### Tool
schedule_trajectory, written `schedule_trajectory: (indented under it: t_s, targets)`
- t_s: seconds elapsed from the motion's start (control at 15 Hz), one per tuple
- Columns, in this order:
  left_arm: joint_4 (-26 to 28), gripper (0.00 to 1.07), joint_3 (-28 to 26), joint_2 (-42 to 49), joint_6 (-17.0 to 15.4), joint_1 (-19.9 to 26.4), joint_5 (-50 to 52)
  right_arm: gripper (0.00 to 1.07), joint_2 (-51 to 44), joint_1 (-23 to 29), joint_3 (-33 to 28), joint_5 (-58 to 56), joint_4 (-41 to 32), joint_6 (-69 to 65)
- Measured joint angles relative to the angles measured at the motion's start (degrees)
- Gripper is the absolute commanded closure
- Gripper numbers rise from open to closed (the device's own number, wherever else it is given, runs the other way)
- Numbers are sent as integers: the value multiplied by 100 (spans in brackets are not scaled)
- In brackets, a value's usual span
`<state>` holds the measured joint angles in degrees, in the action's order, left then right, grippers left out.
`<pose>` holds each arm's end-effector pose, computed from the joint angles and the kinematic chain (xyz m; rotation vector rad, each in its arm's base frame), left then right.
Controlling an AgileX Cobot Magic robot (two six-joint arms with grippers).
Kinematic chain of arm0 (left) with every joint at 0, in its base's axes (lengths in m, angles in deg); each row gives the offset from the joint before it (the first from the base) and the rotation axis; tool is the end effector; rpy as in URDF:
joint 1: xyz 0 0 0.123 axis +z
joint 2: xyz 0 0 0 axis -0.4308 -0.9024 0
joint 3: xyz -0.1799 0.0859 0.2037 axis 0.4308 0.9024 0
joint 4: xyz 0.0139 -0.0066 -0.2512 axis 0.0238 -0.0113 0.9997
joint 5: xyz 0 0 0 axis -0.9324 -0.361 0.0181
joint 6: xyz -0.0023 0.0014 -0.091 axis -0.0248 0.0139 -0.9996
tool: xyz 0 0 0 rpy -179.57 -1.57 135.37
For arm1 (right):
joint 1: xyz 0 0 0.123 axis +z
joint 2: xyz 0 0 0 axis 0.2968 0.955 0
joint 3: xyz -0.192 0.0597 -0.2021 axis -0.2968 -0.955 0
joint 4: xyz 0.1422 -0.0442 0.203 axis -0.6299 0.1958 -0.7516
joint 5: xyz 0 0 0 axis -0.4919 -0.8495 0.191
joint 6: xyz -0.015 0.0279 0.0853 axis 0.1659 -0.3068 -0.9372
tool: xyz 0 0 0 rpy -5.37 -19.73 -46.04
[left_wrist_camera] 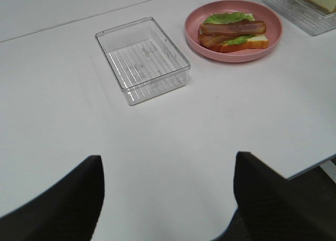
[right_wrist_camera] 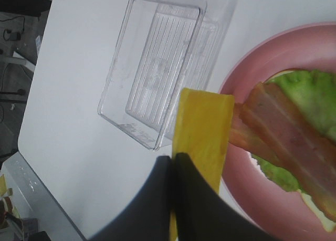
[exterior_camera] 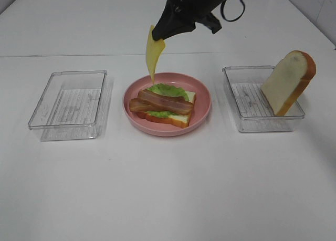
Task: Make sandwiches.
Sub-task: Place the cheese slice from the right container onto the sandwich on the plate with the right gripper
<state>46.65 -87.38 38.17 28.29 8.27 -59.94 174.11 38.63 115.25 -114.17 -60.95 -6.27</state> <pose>-0.0066 -0.0027 0.2785 0.3781 1.9954 -0.2145 0.4177 0.2204 0.2596 -0.3734 2.6024 1.0378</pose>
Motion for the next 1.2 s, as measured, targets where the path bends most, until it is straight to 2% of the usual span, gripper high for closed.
schedule_trajectory:
  t_s: [0.27,0.47,0.93,1.07,1.2]
  targets:
    - [0,39,0,0,0,0,0,107,567,361,0,315,-189,11]
    - [0,39,0,0,0,0,0,107,837,407,0,395,-201,6]
    - [0,39,0,0,0,0,0,107,928,401,0,756,1427,-917]
    - [0,39,0,0,0,0,0,107,928,401,0,762,2263,-1352]
    - [0,39,0,0,0,0,0,107,928,401,0,762,2395,-1409]
